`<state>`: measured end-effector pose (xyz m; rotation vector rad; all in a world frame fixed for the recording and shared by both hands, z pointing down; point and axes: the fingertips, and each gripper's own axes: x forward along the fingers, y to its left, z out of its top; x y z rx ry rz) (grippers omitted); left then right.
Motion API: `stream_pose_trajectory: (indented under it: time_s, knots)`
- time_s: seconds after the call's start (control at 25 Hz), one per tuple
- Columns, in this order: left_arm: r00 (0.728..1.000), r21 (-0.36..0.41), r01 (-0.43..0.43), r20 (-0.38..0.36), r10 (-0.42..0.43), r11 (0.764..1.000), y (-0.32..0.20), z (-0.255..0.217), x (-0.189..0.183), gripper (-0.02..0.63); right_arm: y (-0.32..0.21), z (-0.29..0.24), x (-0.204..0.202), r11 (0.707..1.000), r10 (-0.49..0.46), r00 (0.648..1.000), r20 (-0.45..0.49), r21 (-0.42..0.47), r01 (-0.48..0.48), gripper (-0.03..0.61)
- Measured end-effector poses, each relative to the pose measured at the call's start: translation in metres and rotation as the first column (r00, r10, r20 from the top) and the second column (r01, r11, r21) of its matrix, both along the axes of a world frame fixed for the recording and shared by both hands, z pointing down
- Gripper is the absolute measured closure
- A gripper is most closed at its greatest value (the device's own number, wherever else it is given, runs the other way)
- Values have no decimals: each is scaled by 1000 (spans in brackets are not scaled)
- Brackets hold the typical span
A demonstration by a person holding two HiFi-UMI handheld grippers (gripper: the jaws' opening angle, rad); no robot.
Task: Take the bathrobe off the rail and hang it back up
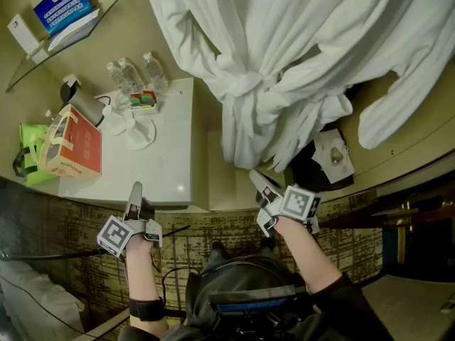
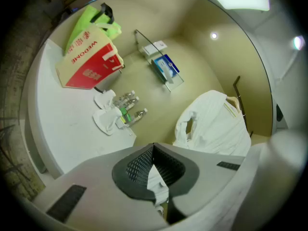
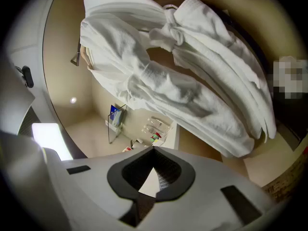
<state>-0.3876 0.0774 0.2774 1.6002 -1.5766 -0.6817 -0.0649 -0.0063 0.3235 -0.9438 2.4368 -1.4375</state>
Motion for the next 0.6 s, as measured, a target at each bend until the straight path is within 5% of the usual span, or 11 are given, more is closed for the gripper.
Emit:
stream_pose_trajectory:
  time_s: [0.36, 0.6]
  knots:
    - [971, 19, -193, 150, 188, 981, -48, -15, 86, 614, -15, -11, 78, 994, 87, 989, -122, 79, -77, 561]
    - [883, -27, -333, 341, 322, 943, -74, -20, 157, 614, -18, -11, 137, 980, 171, 959, -225, 136, -143, 561]
